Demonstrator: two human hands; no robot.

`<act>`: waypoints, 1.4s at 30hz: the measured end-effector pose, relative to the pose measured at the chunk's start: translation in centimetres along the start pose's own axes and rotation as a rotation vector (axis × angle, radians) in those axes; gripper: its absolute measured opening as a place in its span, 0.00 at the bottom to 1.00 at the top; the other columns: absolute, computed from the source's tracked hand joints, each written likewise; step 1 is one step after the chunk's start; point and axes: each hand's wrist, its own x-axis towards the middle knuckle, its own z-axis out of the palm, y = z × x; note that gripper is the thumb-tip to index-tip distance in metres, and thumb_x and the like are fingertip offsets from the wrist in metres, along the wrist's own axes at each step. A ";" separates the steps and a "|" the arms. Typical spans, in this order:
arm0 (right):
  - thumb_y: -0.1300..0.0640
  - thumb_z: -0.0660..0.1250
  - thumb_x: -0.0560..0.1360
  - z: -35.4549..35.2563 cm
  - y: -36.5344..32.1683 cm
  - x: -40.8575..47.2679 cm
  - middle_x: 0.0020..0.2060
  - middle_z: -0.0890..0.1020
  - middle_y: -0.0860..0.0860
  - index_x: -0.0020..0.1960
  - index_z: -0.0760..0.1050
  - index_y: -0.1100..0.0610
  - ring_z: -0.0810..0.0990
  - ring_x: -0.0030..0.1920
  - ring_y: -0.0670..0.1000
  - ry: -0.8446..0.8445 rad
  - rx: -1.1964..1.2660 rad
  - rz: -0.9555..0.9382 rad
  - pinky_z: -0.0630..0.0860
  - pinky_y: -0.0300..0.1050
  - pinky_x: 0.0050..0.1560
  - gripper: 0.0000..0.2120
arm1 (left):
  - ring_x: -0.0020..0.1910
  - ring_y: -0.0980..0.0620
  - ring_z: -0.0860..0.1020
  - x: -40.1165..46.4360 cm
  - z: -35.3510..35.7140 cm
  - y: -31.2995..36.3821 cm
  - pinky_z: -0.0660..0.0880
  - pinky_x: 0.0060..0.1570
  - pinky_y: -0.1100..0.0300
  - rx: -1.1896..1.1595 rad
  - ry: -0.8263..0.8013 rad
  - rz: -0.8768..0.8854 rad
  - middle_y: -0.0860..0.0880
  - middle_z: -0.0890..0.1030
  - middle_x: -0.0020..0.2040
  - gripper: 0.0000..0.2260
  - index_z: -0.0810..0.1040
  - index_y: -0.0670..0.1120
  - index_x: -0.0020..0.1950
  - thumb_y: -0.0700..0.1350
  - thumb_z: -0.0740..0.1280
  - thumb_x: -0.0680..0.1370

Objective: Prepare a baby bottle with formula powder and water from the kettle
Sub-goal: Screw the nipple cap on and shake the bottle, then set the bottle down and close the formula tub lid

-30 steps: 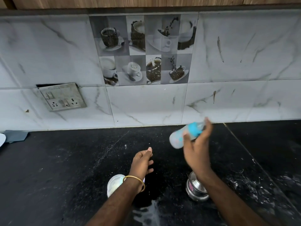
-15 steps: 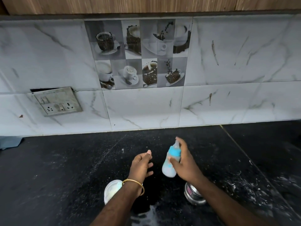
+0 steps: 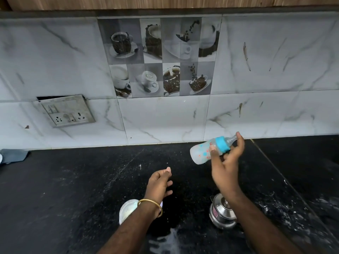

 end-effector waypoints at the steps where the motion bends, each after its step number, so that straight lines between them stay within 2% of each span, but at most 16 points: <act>1: 0.62 0.67 0.79 0.0 0.5 -0.5 0.72 0.69 0.58 0.78 0.51 0.45 0.75 0.67 0.54 -0.093 -0.150 -0.035 0.74 0.53 0.69 0.36 | 0.55 0.47 0.80 -0.1 0.0 0.1 0.78 0.47 0.52 0.002 0.003 -0.001 0.49 0.82 0.57 0.10 0.78 0.47 0.53 0.53 0.67 0.79; 2: 0.61 0.67 0.78 0.0 1.6 -1.3 0.74 0.67 0.58 0.77 0.51 0.45 0.72 0.69 0.54 -0.271 -0.319 -0.042 0.70 0.54 0.72 0.36 | 0.55 0.47 0.80 -0.1 0.0 0.1 0.78 0.46 0.53 0.004 0.006 0.000 0.49 0.82 0.57 0.10 0.78 0.47 0.52 0.53 0.67 0.79; 4: 0.60 0.68 0.77 -0.5 3.3 -3.0 0.75 0.66 0.57 0.75 0.49 0.40 0.70 0.70 0.51 -0.654 -0.549 0.097 0.68 0.54 0.74 0.37 | 0.55 0.47 0.80 -0.1 0.1 0.1 0.78 0.44 0.54 0.008 0.003 0.004 0.49 0.82 0.57 0.10 0.78 0.48 0.53 0.54 0.67 0.79; 5: 0.60 0.68 0.77 -0.6 3.5 -3.0 0.75 0.66 0.56 0.74 0.49 0.39 0.71 0.70 0.51 -0.686 -0.557 0.128 0.68 0.55 0.73 0.37 | 0.56 0.47 0.80 0.0 0.2 0.2 0.78 0.44 0.55 0.010 -0.003 0.006 0.49 0.82 0.57 0.11 0.78 0.48 0.53 0.54 0.67 0.79; 6: 0.61 0.68 0.77 -0.6 3.1 -2.7 0.74 0.68 0.55 0.75 0.50 0.40 0.72 0.69 0.52 -0.604 -0.472 0.090 0.69 0.56 0.73 0.37 | 0.56 0.47 0.80 0.0 0.2 0.3 0.78 0.44 0.54 0.009 -0.011 0.010 0.50 0.82 0.57 0.11 0.78 0.48 0.53 0.54 0.67 0.79; 9: 0.62 0.68 0.79 0.0 0.8 -0.7 0.70 0.72 0.56 0.76 0.52 0.42 0.78 0.65 0.54 -0.099 -0.060 0.049 0.75 0.54 0.68 0.35 | 0.56 0.48 0.80 0.2 0.0 0.3 0.78 0.45 0.54 0.010 -0.017 0.009 0.50 0.81 0.57 0.11 0.78 0.47 0.54 0.54 0.67 0.79; 10: 0.59 0.67 0.79 0.2 0.5 -0.5 0.70 0.71 0.58 0.76 0.52 0.41 0.77 0.65 0.55 -0.003 -0.013 0.020 0.76 0.52 0.67 0.35 | 0.57 0.48 0.80 0.2 0.0 0.2 0.78 0.45 0.54 0.007 -0.016 0.004 0.50 0.81 0.57 0.12 0.78 0.47 0.54 0.54 0.67 0.79; 11: 0.57 0.67 0.79 0.3 0.5 -0.7 0.71 0.70 0.59 0.76 0.51 0.42 0.76 0.66 0.56 0.009 -0.067 -0.011 0.74 0.51 0.68 0.35 | 0.57 0.48 0.80 0.2 0.0 0.2 0.78 0.45 0.54 0.004 -0.015 -0.002 0.50 0.81 0.57 0.11 0.78 0.47 0.54 0.54 0.67 0.79; 12: 0.57 0.67 0.78 0.3 1.3 -1.2 0.72 0.68 0.59 0.77 0.50 0.44 0.74 0.69 0.56 -0.088 -0.195 -0.031 0.72 0.52 0.70 0.36 | 0.57 0.47 0.80 0.1 0.1 0.1 0.78 0.45 0.54 0.003 -0.014 -0.008 0.50 0.81 0.57 0.11 0.78 0.47 0.54 0.54 0.66 0.79; 13: 0.56 0.67 0.77 0.1 2.3 -2.0 0.74 0.67 0.58 0.78 0.50 0.45 0.72 0.71 0.56 -0.265 -0.335 -0.011 0.69 0.54 0.73 0.37 | 0.56 0.47 0.80 0.1 0.2 0.0 0.78 0.45 0.54 0.002 -0.014 -0.010 0.50 0.81 0.57 0.11 0.78 0.47 0.53 0.54 0.66 0.79; 15: 0.54 0.67 0.76 -0.4 4.3 -3.7 0.74 0.67 0.56 0.77 0.48 0.41 0.72 0.71 0.55 -0.576 -0.513 0.105 0.69 0.57 0.73 0.38 | 0.56 0.47 0.80 0.1 0.3 -0.1 0.78 0.45 0.54 0.002 -0.022 -0.007 0.50 0.81 0.57 0.11 0.78 0.47 0.54 0.54 0.66 0.79; 16: 0.53 0.67 0.76 -0.7 4.8 -4.1 0.73 0.69 0.55 0.76 0.48 0.39 0.73 0.69 0.54 -0.607 -0.526 0.138 0.70 0.57 0.71 0.38 | 0.56 0.48 0.80 0.1 0.3 -0.1 0.79 0.45 0.53 0.005 -0.028 -0.003 0.50 0.81 0.57 0.11 0.78 0.47 0.54 0.54 0.66 0.79; 21: 0.52 0.67 0.75 -0.6 4.1 -3.8 0.73 0.68 0.53 0.77 0.51 0.42 0.72 0.70 0.52 -0.469 -0.444 0.134 0.70 0.56 0.73 0.37 | 0.56 0.48 0.80 0.1 0.0 -0.3 0.79 0.48 0.52 0.020 -0.021 -0.006 0.51 0.81 0.58 0.12 0.78 0.48 0.54 0.54 0.66 0.79; 27: 0.58 0.69 0.77 -0.5 4.0 -4.0 0.75 0.66 0.52 0.79 0.50 0.43 0.71 0.71 0.51 -0.475 -0.543 0.097 0.68 0.47 0.71 0.39 | 0.57 0.49 0.80 -0.1 -0.3 -0.4 0.79 0.48 0.53 0.023 -0.034 -0.005 0.51 0.81 0.58 0.12 0.78 0.48 0.56 0.55 0.66 0.79; 34: 0.63 0.70 0.76 0.5 4.8 -4.8 0.76 0.64 0.55 0.80 0.44 0.46 0.69 0.73 0.52 -0.493 -0.587 0.193 0.64 0.42 0.69 0.45 | 0.56 0.49 0.80 -0.2 -0.4 -0.3 0.78 0.47 0.54 0.014 -0.038 0.001 0.51 0.81 0.58 0.12 0.77 0.48 0.55 0.55 0.66 0.79; 42: 0.65 0.68 0.76 1.1 6.0 -6.3 0.78 0.59 0.58 0.81 0.40 0.49 0.66 0.75 0.53 -0.549 -0.651 0.259 0.61 0.40 0.68 0.46 | 0.58 0.48 0.80 -0.7 -0.4 -1.3 0.79 0.51 0.51 0.072 -0.035 -0.013 0.49 0.81 0.57 0.13 0.78 0.47 0.55 0.55 0.66 0.79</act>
